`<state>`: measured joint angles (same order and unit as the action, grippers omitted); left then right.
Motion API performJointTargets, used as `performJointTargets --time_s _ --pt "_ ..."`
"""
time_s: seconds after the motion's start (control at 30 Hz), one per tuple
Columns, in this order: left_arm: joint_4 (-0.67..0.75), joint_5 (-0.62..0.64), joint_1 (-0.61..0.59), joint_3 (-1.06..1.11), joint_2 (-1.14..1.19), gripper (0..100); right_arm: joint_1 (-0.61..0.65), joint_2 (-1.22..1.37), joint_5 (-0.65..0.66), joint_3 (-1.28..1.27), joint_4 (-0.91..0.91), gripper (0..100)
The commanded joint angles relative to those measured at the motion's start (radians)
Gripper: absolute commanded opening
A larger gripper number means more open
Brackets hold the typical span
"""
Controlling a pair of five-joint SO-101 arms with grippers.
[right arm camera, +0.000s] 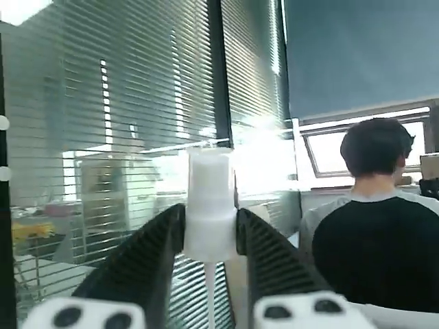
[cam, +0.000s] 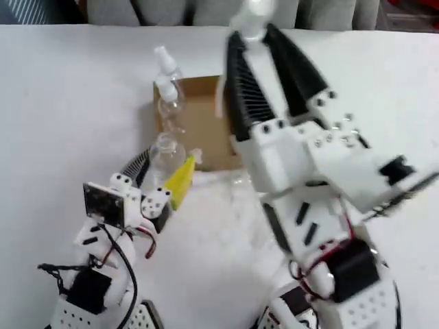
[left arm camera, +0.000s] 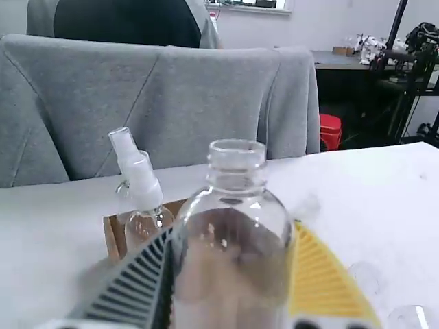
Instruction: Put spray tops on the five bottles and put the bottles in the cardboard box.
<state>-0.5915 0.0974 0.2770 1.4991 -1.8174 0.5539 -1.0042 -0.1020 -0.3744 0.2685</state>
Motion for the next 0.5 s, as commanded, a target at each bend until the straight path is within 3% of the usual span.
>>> performJointTargets --time_s 0.0,0.47 --pt "0.034 0.008 0.031 -0.008 -0.013 2 0.061 0.041 0.031 -0.006 -0.119 1.5" --pt "0.041 0.006 0.056 0.012 -0.013 2 0.16 0.177 0.021 -0.064 -0.139 1.5"
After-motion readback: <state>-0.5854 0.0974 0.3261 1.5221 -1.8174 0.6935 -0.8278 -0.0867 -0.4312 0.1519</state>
